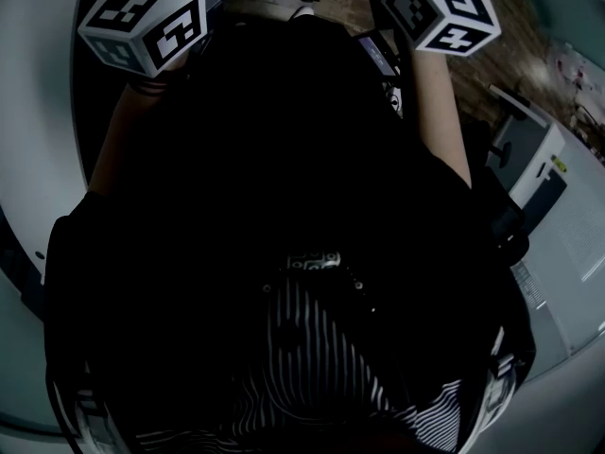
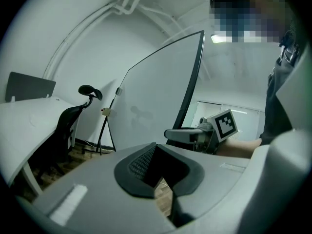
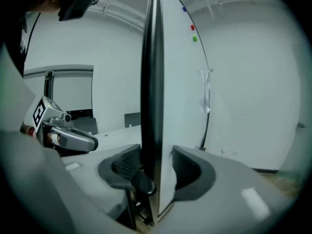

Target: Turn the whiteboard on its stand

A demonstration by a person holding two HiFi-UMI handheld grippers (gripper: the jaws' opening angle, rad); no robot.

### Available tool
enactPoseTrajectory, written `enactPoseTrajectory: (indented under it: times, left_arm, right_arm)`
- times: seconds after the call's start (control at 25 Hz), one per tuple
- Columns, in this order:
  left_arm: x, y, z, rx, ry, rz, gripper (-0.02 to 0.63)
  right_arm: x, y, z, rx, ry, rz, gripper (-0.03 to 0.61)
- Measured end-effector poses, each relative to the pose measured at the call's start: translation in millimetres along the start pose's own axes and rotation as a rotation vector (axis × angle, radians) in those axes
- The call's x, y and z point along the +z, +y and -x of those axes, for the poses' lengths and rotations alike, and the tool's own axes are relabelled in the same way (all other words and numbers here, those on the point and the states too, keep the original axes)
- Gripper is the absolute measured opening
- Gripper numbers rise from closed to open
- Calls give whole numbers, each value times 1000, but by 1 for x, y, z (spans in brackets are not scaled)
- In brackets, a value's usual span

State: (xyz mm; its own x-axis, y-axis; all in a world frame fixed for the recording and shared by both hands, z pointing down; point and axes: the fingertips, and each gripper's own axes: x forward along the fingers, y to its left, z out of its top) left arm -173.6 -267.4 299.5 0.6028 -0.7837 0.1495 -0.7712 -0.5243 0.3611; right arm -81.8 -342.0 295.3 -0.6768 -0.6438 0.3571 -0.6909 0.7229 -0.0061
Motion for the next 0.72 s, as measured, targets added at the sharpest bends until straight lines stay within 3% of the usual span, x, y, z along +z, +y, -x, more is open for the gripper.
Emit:
enactPoseTrajectory:
  times: [0.04,0.72]
  left_arm:
    - [2,1,0,4,-2,-1,2]
    - [0,7,5,6,-8,50,0]
  right_arm:
    - [2,-5,0,-19,-3,-16,169]
    - [-1,-25,10,-47,27,-102,156]
